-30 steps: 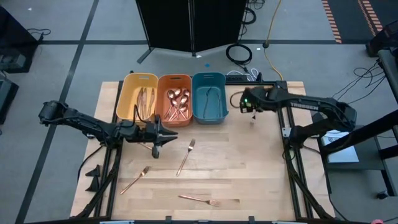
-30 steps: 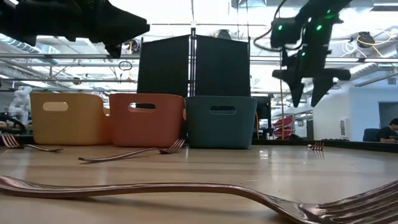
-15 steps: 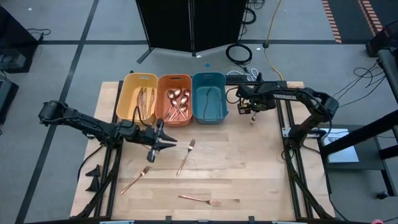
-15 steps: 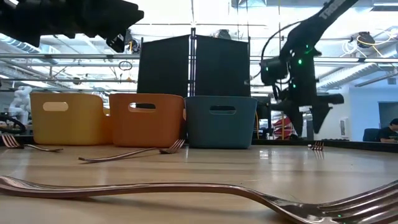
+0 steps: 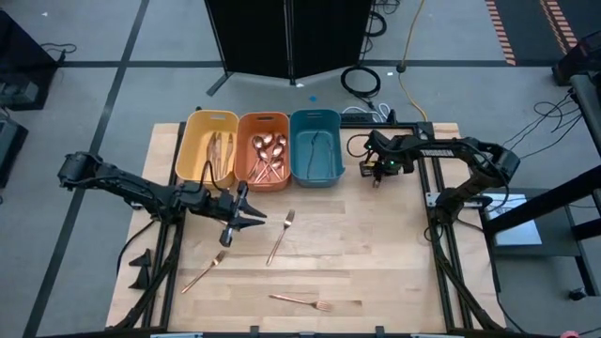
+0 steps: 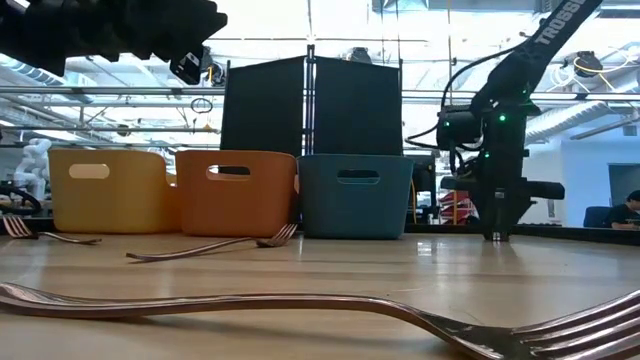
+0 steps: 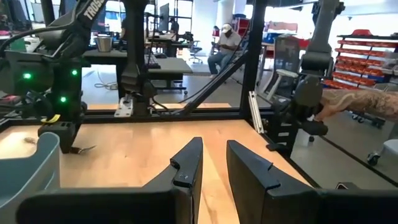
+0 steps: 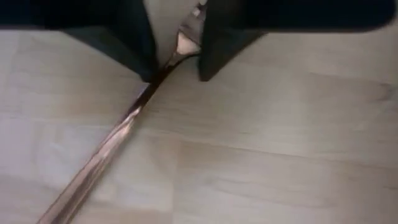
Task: Sort silverware
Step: Put the gold fork into the blue bin
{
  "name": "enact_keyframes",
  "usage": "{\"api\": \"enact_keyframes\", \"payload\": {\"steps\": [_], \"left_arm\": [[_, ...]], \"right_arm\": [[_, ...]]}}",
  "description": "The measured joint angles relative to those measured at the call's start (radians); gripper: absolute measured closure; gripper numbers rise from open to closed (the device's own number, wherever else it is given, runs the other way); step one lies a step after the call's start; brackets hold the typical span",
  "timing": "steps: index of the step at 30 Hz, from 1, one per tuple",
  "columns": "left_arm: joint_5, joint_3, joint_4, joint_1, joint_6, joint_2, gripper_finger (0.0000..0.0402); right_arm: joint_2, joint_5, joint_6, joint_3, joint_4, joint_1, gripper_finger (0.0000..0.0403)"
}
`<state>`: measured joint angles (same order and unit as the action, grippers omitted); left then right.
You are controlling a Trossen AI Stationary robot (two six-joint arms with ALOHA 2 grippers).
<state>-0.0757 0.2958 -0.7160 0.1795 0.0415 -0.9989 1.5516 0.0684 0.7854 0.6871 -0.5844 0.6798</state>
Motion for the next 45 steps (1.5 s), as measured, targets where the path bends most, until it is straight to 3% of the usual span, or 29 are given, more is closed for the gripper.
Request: {"api": "enact_keyframes", "payload": {"steps": [2, 4, 13, 19, 21, 25, 28, 31, 35, 40, 43, 45], "left_arm": [[0.0, 0.0, 0.0, 0.0, 0.001, 0.0, 0.0333], [0.0, 0.0, -0.001, 0.0, 0.001, 0.0, 0.0333], [0.0, 0.0, 0.005, 0.0, 0.004, 0.0, 0.0333], [0.0, 0.0, 0.044, 0.0, 0.04, 0.0, 0.0333], [0.008, 0.0, 0.059, -0.002, 0.116, -0.001, 0.0333], [0.119, 0.002, 0.046, -0.01, 0.34, -0.019, 0.0333], [0.012, 0.057, 0.096, -0.068, 0.428, -0.019, 0.0333], [-0.112, 0.168, 0.264, -0.145, 0.518, -0.021, 0.0333], [-0.136, 0.29, 0.532, -0.24, 0.608, -0.059, 0.0333], [-0.34, 0.306, 0.524, -0.312, 0.85, -0.131, 0.0333], [-0.385, 0.306, 0.518, -0.316, 1.016, -0.203, 0.0333], [-0.401, 0.306, 0.507, -0.3, 1.127, -0.25, 0.0333]], "right_arm": [[-0.025, 0.011, 0.005, -0.006, 0.001, -0.005, 0.0365], [-0.057, 0.037, 0.006, -0.009, 0.0, -0.014, 0.0389], [-0.261, 0.1, -0.094, -0.012, -0.05, -0.13, 0.0399], [-0.427, 0.087, -0.219, -0.011, 0.121, -0.325, 0.04], [-0.466, 0.091, -0.259, -0.009, 0.221, -0.404, 0.04], [-0.491, 0.136, -0.332, -0.009, 0.398, -0.555, 0.0401], [-0.464, 0.138, -0.397, -0.007, 0.512, -0.644, 0.0401], [-0.404, 0.133, -0.483, -0.004, 0.581, -0.738, 0.0401], [-0.297, 0.143, -0.644, 0.073, 0.581, -0.871, 0.0402], [-0.146, 0.224, -0.984, 0.226, 0.518, -1.032, 0.0402], [-0.048, 0.301, -1.15, 0.339, 0.434, -1.082, 0.0402], [0.019, 0.354, -1.176, 0.423, 0.363, -1.093, 0.0402]]}}
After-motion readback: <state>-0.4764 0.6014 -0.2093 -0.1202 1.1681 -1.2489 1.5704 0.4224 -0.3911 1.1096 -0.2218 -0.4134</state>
